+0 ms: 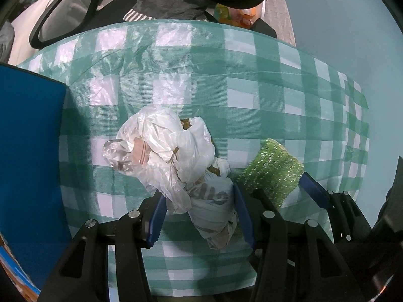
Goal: Organize soft objects
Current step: 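Close the left tool on the white plastic bundle while the right tool grasps the green scrubber cloth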
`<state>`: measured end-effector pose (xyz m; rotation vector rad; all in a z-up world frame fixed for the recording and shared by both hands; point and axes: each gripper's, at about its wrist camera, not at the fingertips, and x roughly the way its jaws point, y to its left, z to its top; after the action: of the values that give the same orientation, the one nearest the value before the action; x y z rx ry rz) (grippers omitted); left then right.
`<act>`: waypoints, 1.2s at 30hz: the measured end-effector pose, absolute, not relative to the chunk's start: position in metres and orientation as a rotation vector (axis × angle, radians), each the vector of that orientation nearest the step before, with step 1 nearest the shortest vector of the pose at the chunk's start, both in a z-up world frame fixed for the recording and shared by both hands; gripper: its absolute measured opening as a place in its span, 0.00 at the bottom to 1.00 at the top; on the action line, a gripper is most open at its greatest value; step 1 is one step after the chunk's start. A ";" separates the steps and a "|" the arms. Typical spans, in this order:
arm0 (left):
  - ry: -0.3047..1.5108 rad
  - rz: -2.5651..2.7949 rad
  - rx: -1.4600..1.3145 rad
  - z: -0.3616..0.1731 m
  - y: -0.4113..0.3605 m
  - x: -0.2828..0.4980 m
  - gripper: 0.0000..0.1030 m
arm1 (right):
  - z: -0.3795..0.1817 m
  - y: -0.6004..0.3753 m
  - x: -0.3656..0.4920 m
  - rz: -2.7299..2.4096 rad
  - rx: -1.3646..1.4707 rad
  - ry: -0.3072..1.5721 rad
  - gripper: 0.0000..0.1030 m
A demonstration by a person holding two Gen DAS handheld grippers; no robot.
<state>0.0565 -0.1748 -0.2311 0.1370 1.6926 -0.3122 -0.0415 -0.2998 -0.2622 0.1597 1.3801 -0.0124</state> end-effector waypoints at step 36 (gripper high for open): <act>1.539 -0.310 0.286 -0.181 -0.121 0.023 0.48 | -0.196 -0.302 -0.047 0.048 0.310 1.237 0.13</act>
<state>0.0233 -0.1211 -0.1810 0.2856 1.5387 -0.3096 -0.0474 -0.3023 -0.1956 0.3099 1.2374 0.0483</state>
